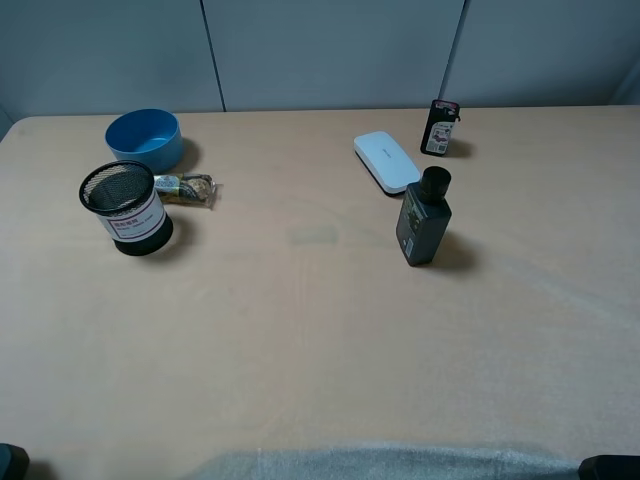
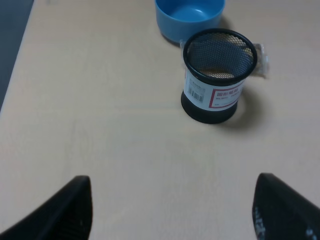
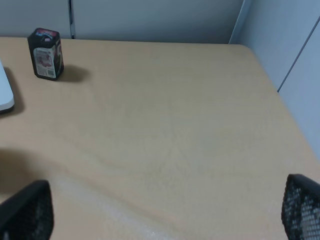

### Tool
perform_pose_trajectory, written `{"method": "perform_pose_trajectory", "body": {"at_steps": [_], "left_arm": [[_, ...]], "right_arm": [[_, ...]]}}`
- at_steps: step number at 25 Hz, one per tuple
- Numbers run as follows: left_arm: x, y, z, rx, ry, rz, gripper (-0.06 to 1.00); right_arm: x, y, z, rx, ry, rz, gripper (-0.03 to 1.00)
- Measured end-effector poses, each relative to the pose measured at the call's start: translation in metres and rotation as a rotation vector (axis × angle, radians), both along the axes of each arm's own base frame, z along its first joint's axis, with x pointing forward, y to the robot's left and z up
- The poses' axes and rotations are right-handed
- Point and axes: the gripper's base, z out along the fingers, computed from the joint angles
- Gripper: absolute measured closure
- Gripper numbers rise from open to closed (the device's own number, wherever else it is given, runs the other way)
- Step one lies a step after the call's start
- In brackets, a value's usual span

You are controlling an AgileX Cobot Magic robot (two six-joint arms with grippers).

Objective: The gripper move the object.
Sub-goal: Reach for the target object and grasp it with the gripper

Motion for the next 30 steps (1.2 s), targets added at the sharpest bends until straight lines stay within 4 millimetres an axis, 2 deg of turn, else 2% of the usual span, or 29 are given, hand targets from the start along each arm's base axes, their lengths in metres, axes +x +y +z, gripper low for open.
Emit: {"method": "perform_pose_trajectory", "body": {"at_steps": [30], "left_arm": [[0.0,0.0,0.0,0.0,0.0,0.0,0.21]], "right_arm": [[0.0,0.0,0.0,0.0,0.0,0.0,0.27]]}}
